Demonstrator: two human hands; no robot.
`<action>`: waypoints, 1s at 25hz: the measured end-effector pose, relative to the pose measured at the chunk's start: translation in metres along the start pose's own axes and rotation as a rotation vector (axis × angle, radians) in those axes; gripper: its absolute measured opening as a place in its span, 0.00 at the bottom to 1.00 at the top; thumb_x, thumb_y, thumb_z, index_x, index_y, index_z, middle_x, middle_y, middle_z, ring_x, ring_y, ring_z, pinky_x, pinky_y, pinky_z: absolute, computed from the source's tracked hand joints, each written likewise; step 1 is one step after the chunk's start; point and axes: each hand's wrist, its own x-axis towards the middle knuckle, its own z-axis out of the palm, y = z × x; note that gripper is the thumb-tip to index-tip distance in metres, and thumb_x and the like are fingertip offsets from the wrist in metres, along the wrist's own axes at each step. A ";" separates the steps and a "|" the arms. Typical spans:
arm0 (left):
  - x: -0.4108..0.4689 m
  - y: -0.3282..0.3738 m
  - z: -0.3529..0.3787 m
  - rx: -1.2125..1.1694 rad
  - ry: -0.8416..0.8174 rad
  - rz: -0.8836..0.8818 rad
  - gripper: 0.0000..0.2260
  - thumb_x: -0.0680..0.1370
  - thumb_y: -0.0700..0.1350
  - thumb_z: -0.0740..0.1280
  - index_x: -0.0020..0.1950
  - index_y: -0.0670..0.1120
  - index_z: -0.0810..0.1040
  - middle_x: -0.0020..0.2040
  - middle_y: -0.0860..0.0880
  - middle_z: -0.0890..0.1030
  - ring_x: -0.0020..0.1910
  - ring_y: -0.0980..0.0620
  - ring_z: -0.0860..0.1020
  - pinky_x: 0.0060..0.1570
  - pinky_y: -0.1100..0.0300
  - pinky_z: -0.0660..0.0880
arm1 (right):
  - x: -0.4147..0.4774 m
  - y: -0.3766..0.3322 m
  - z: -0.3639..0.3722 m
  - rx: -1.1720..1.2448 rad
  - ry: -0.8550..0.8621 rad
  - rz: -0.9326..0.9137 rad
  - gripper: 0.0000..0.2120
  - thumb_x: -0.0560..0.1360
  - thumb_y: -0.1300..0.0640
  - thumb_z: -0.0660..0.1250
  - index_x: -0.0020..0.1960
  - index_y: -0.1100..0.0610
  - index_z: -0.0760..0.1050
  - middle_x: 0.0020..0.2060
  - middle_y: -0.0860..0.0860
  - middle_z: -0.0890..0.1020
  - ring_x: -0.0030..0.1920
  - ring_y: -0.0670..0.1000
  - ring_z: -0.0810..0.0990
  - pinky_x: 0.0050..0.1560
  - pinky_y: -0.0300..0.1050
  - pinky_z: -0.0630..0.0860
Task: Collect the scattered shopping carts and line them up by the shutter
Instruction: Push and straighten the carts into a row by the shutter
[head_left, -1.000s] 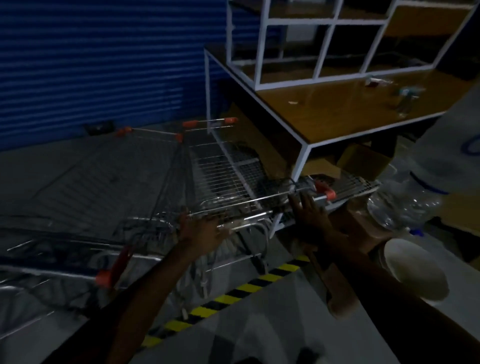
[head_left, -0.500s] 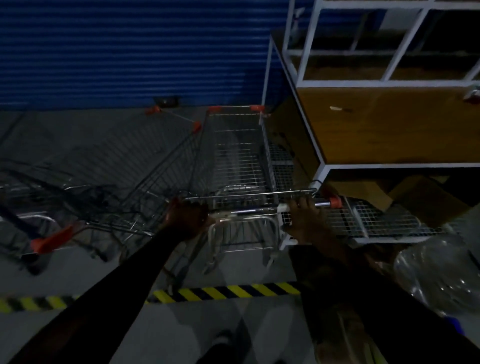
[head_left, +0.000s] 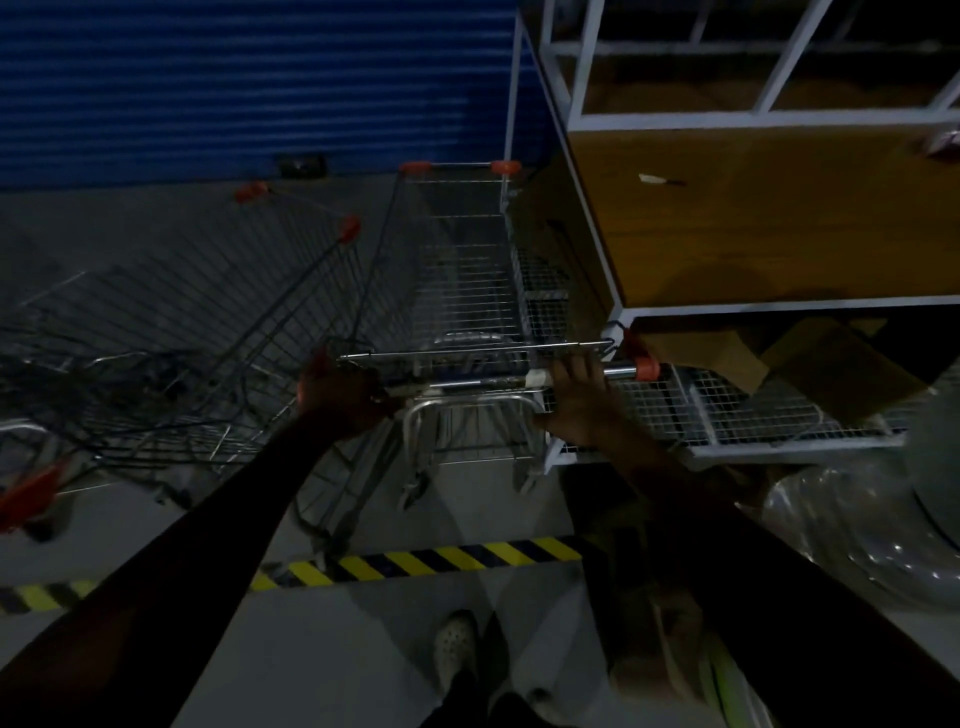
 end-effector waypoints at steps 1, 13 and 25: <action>-0.009 0.006 -0.001 -0.012 0.008 -0.021 0.30 0.70 0.70 0.53 0.55 0.51 0.81 0.55 0.48 0.82 0.58 0.46 0.77 0.65 0.49 0.66 | -0.006 0.003 0.000 0.017 0.036 -0.021 0.45 0.62 0.38 0.68 0.74 0.53 0.59 0.70 0.56 0.61 0.73 0.61 0.54 0.68 0.66 0.62; -0.131 0.050 0.036 0.147 0.253 -0.057 0.38 0.73 0.75 0.44 0.44 0.48 0.82 0.35 0.44 0.83 0.45 0.45 0.83 0.69 0.41 0.61 | -0.093 0.030 0.023 0.047 0.224 -0.222 0.36 0.65 0.37 0.55 0.65 0.58 0.73 0.58 0.60 0.75 0.62 0.66 0.68 0.63 0.58 0.67; -0.182 0.056 0.039 0.140 0.216 -0.072 0.37 0.71 0.75 0.45 0.50 0.51 0.83 0.51 0.43 0.82 0.62 0.40 0.73 0.68 0.43 0.60 | -0.146 0.032 0.049 0.094 0.356 -0.200 0.29 0.75 0.37 0.52 0.62 0.55 0.76 0.53 0.58 0.76 0.58 0.63 0.69 0.56 0.56 0.70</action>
